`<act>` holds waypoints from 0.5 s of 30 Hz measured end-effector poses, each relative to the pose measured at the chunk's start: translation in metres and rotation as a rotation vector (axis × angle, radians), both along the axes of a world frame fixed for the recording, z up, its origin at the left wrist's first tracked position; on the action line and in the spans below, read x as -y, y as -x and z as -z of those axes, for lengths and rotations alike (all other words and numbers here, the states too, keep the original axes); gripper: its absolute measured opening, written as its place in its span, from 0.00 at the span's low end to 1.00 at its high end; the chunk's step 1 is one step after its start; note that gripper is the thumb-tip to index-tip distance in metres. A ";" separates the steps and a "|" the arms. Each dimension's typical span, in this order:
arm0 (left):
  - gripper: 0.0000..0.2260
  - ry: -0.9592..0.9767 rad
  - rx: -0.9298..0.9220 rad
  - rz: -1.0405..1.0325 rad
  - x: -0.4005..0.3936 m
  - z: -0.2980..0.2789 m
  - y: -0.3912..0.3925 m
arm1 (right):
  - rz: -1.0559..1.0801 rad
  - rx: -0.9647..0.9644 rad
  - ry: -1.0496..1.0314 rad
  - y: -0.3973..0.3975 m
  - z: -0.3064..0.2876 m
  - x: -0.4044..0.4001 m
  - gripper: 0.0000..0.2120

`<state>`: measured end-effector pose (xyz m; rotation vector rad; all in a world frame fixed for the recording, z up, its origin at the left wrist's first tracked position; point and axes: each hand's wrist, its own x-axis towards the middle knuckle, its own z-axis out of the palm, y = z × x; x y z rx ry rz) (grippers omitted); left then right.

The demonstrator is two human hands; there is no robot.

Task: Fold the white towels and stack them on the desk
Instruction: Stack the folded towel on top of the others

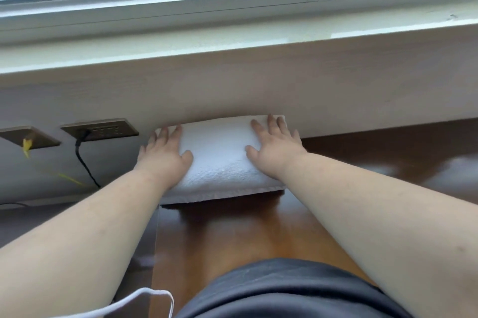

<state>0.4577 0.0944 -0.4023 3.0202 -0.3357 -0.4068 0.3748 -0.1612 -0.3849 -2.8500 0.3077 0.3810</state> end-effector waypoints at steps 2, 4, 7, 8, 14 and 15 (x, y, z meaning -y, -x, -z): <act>0.33 -0.048 -0.022 -0.005 -0.003 0.001 -0.002 | 0.023 -0.027 -0.006 -0.001 0.003 0.003 0.36; 0.33 -0.103 0.041 0.030 0.003 -0.004 -0.004 | 0.001 0.030 0.025 -0.004 0.002 0.002 0.36; 0.31 -0.041 0.136 0.217 0.015 -0.008 0.003 | -0.110 0.153 0.084 -0.006 0.001 0.000 0.34; 0.30 -0.020 0.126 0.252 0.015 -0.005 0.005 | -0.115 0.142 0.074 -0.005 0.002 0.001 0.34; 0.30 -0.052 -0.007 0.055 0.009 -0.001 -0.003 | 0.122 0.035 -0.174 -0.001 0.007 0.015 0.38; 0.30 -0.069 -0.005 0.048 0.011 -0.003 -0.003 | 0.180 0.062 -0.259 -0.001 0.006 0.015 0.37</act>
